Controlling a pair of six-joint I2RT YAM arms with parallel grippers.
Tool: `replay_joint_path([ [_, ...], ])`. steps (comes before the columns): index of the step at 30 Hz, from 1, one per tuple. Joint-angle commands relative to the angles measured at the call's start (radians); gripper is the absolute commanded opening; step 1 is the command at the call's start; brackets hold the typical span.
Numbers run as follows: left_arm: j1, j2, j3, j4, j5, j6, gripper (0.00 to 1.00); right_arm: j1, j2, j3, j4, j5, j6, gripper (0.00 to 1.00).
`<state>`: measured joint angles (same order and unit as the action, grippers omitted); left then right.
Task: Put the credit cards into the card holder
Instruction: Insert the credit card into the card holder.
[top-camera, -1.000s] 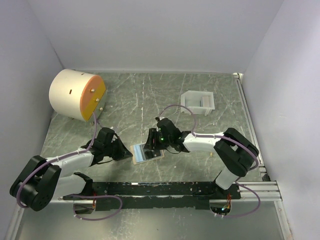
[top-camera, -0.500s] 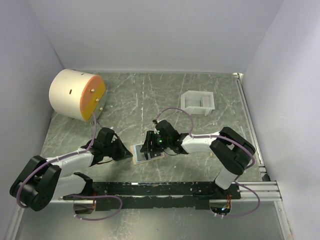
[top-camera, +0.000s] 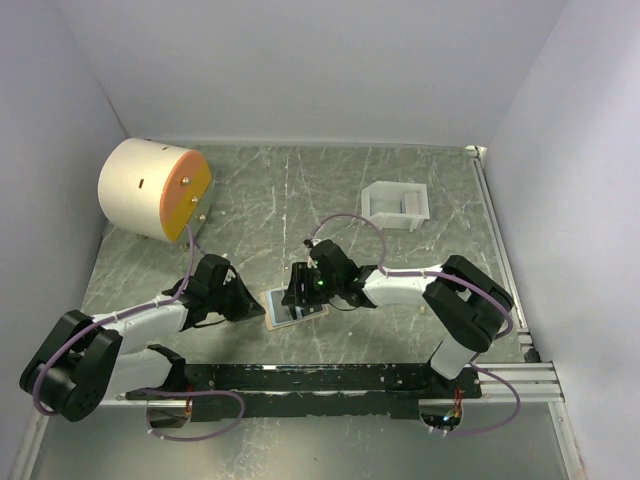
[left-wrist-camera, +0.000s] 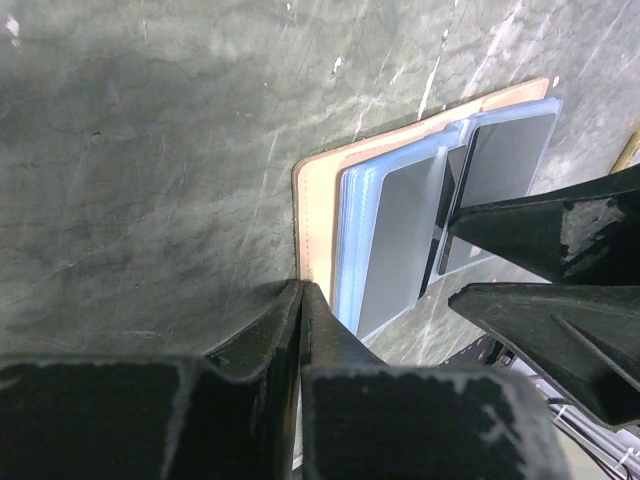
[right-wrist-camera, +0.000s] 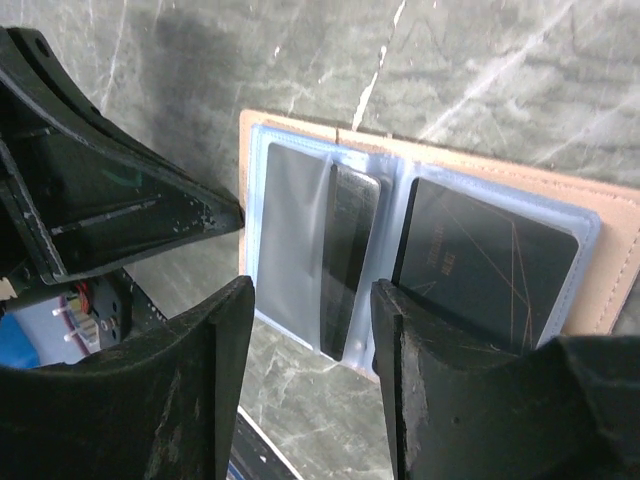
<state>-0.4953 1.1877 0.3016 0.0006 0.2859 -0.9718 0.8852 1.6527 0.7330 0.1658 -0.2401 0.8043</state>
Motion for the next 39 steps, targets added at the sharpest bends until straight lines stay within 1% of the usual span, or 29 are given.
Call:
replay_joint_path([
  [1, -0.001, 0.025, 0.002, -0.040, 0.005, 0.019, 0.12, 0.002, 0.027, 0.045, 0.003, 0.037, -0.049, 0.51],
  [4, -0.002, 0.039, 0.003, -0.029, 0.010, 0.020, 0.12, 0.003, 0.056, 0.077, 0.008, 0.021, -0.062, 0.51],
  [7, -0.001, 0.046, 0.012, -0.031, 0.010, 0.025, 0.12, 0.003, 0.070, 0.068, 0.064, -0.025, -0.060, 0.51],
  [11, -0.002, 0.043, 0.022, -0.042, 0.002, 0.027, 0.12, 0.003, 0.083, 0.064, 0.098, -0.068, -0.061, 0.49],
  [18, -0.002, 0.043, 0.011, -0.032, 0.002, 0.023, 0.12, 0.003, 0.039, 0.055, 0.063, -0.026, -0.071, 0.49],
  [25, -0.002, 0.046, 0.008, -0.028, 0.001, 0.021, 0.12, 0.003, 0.029, 0.058, 0.072, -0.035, -0.052, 0.47],
  [33, -0.002, 0.047, 0.002, -0.020, 0.004, 0.019, 0.12, 0.004, 0.072, 0.070, 0.091, -0.060, -0.033, 0.47],
  [39, -0.001, 0.042, 0.003, -0.029, 0.002, 0.022, 0.12, 0.004, 0.027, 0.080, -0.006, 0.031, -0.042, 0.46],
])
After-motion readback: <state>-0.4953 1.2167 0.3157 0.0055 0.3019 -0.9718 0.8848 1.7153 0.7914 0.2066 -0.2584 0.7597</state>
